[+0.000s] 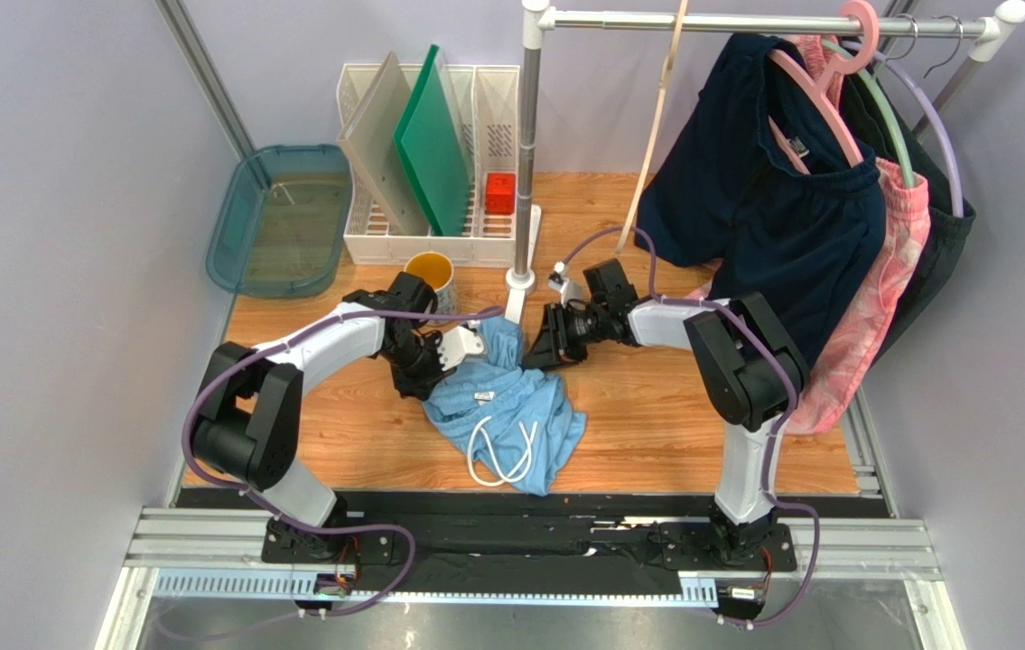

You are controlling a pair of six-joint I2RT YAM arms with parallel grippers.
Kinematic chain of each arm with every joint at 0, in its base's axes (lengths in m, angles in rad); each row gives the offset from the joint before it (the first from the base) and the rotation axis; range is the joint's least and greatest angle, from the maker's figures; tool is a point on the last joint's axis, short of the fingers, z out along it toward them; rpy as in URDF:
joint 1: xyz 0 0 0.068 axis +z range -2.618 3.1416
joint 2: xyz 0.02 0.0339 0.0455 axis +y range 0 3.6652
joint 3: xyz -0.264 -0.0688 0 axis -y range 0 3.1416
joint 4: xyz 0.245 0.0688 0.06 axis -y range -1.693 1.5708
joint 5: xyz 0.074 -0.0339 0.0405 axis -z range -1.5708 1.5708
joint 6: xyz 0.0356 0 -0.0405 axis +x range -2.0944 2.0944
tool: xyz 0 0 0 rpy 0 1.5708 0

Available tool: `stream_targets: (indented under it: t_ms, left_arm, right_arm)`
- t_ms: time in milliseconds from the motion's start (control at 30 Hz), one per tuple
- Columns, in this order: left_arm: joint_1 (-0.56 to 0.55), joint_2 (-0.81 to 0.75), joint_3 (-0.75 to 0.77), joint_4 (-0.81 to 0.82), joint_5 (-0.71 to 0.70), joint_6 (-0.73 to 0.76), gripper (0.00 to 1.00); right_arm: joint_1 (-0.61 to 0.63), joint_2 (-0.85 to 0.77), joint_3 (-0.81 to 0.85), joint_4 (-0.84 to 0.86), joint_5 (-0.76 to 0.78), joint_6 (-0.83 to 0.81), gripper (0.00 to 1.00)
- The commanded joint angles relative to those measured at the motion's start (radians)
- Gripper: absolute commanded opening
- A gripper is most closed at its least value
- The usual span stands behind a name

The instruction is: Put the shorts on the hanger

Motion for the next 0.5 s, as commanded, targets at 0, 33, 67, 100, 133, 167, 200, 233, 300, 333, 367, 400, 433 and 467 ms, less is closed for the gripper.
stream_targets:
  t_ms: [0,33,67,100,133,167,200,233,300,333,367,400,433,467]
  left_arm:
    - [0.008,0.002,0.069,-0.005,0.031,-0.052,0.0]
    - [0.008,0.004,0.077,-0.007,0.036,-0.063,0.0]
    - [0.008,0.007,0.101,-0.007,0.04,-0.083,0.0]
    - [0.008,0.022,0.118,-0.009,0.053,-0.099,0.0]
    - [0.008,0.035,0.14,-0.027,0.062,-0.141,0.0]
    - [0.008,0.045,0.185,-0.038,0.085,-0.162,0.0]
    - [0.007,0.062,0.206,-0.053,0.092,-0.182,0.0]
    - [0.006,0.064,0.224,-0.058,0.099,-0.231,0.0]
    - [0.006,0.049,0.261,-0.071,0.128,-0.264,0.0]
    - [0.003,0.036,0.276,-0.084,0.132,-0.286,0.0]
    - [0.003,0.021,0.284,-0.093,0.135,-0.294,0.0]
    - [-0.004,-0.016,0.292,-0.113,0.132,-0.3,0.0]
    - [-0.01,-0.04,0.299,-0.125,0.126,-0.305,0.0]
    - [-0.019,-0.066,0.319,-0.137,0.107,-0.307,0.0]
  right_arm:
    - [-0.027,-0.141,-0.12,0.037,-0.091,0.048,0.16]
    - [-0.038,-0.175,-0.137,0.031,-0.089,0.046,0.08]
    - [-0.051,-0.209,-0.157,0.003,-0.085,0.043,0.04]
    - [-0.064,-0.273,-0.171,-0.018,-0.082,0.03,0.0]
    - [-0.092,-0.307,-0.194,-0.038,-0.083,0.02,0.0]
    - [-0.104,-0.341,-0.203,-0.078,-0.077,0.01,0.0]
    - [-0.129,-0.411,-0.211,-0.1,-0.073,-0.007,0.0]
    - [-0.14,-0.445,-0.219,-0.121,-0.066,-0.015,0.0]
    - [-0.166,-0.549,-0.231,-0.186,-0.043,-0.036,0.0]
    - [-0.172,-0.585,-0.236,-0.234,-0.028,-0.05,0.0]
    - [-0.178,-0.615,-0.237,-0.255,-0.023,-0.056,0.0]
    - [-0.186,-0.684,-0.237,-0.276,-0.013,-0.061,0.0]
    - [-0.189,-0.72,-0.234,-0.302,0.003,-0.073,0.0]
    - [-0.193,-0.753,-0.233,-0.342,0.027,-0.075,0.0]
